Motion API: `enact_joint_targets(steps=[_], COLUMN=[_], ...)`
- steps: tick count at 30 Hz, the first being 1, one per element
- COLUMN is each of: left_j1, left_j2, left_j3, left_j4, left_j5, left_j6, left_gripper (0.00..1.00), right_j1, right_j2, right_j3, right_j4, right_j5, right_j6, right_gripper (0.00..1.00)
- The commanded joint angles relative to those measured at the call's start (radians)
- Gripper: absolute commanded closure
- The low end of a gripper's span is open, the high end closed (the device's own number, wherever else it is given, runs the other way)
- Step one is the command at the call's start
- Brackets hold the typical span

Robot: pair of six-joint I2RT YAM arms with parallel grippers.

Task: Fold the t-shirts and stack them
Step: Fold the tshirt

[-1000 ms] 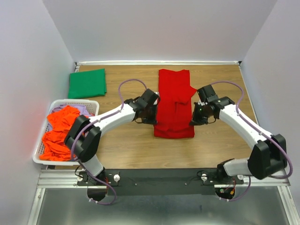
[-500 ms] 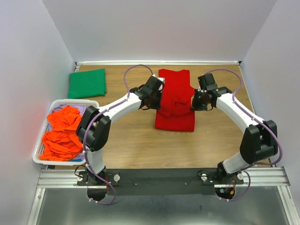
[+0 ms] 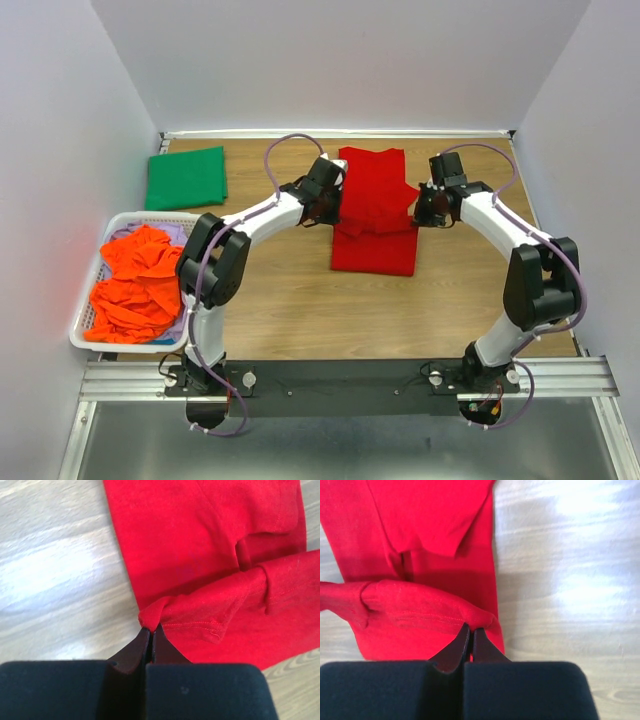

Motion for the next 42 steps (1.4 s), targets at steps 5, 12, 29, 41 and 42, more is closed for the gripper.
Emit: enact_joint_targets(steps=[5, 12, 29, 41, 42], left_j1=[0.008, 0.011, -0.175, -0.202, -0.202], left_j2=[0.08, 0.059, -0.174, -0.058, -0.059], left_j3=[0.044, 0.052, -0.24, -0.381, -0.393], left_j4=[0.09, 0.059, 0.203, 0.271, 0.272], left_j5=[-0.028, -0.146, -0.065, -0.067, -0.064], left_j6=[0.034, 0.022, -0.176, -0.232, -0.236], left_gripper=[0.9, 0.56, 0.73, 0.74, 0.74], right_j1=[-0.028, -0.027, 0.09, 0.09, 0.09], right_j2=[0.076, 0.069, -0.01, 0.092, 0.102], right_j3=[-0.028, -0.003, -0.169, -0.189, -0.173], right_j4=[0.135, 0.146, 0.284, 0.368, 0.368], right_j5=[0.024, 0.008, -0.148, -0.096, -0.091], right_j6=[-0.052, -0.07, 0.02, -0.015, -0.022], right_gripper=[0.99, 0.54, 0.72, 0.76, 0.76])
